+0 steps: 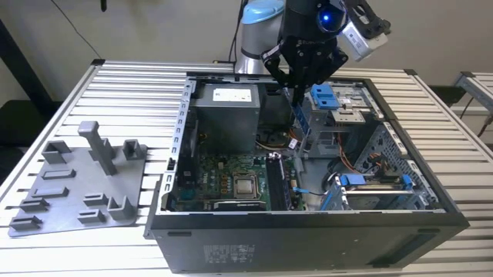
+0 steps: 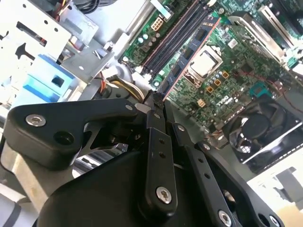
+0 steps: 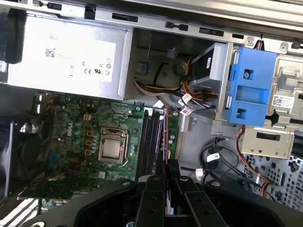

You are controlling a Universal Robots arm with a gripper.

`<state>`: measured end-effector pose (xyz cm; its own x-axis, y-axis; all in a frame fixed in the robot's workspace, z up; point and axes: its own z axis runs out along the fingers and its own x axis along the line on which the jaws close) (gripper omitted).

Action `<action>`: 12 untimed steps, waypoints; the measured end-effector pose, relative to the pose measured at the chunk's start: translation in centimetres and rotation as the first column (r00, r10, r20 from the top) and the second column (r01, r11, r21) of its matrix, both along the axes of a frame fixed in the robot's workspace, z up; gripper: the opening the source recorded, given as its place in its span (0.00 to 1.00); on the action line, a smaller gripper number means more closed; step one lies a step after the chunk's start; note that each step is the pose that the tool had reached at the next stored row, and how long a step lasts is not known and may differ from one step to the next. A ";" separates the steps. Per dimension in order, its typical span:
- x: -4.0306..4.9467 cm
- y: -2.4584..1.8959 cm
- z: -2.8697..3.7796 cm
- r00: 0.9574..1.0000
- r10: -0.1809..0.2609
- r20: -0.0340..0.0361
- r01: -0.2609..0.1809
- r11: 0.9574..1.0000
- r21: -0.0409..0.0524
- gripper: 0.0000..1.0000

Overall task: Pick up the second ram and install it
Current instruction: 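Insert the second ram into the second slot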

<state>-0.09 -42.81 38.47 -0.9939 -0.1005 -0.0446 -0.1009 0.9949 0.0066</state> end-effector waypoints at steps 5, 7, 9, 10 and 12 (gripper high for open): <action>0.00 0.00 -0.05 0.998 -0.067 -0.006 0.067 0.998 0.000 0.14; 0.00 0.00 -0.09 0.995 -0.099 -0.006 0.099 0.995 0.000 0.14; 0.01 0.00 -0.14 0.992 -0.127 -0.007 0.127 0.992 0.000 0.14; 0.01 0.00 -0.16 0.990 -0.138 -0.007 0.138 0.990 0.000 0.14; 0.00 0.00 -0.18 0.989 -0.148 -0.007 0.148 0.989 0.000 0.14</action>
